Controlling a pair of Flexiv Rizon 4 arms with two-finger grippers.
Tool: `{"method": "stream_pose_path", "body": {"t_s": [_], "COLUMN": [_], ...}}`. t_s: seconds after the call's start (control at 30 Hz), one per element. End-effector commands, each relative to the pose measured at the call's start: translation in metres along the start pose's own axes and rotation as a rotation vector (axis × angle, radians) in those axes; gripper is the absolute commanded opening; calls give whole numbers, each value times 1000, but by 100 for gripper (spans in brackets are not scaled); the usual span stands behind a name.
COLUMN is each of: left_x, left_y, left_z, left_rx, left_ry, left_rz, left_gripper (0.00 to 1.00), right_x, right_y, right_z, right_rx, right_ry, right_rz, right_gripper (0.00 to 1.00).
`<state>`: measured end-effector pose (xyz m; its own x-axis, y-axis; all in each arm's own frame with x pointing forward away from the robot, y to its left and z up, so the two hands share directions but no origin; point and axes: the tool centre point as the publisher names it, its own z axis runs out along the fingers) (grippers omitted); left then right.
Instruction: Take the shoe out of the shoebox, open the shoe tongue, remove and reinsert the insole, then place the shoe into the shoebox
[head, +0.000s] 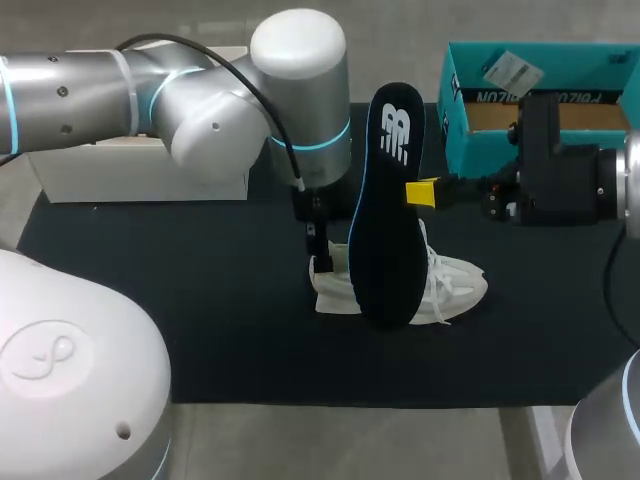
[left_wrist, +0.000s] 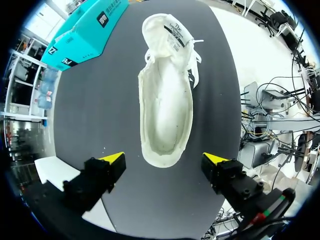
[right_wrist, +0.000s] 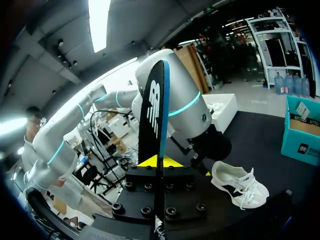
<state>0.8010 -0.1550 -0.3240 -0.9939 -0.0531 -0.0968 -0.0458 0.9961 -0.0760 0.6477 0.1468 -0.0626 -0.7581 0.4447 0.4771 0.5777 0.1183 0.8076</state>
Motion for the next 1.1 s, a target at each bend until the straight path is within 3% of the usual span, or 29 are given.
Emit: {"method": "stream_pose_path", "body": {"t_s": [0.03,0.87,1.1], "left_x": [4,5,0], "left_y": [2,0,-11], "left_z": [-3,0,0], "left_rx": [-2,-23,-30], "left_ry": [-12,3,16], "left_rz": [4,-2,-22], "left_gripper": [100,100,100], "right_x": [1,1,1], "right_y": [-2,-2,-2], "right_z": [1,1,1], "right_rx": [-2,-2,-2], "right_ry": [-4,-4,-4], "right_rz": [1,1,1], "right_gripper": [0,0,0]}}
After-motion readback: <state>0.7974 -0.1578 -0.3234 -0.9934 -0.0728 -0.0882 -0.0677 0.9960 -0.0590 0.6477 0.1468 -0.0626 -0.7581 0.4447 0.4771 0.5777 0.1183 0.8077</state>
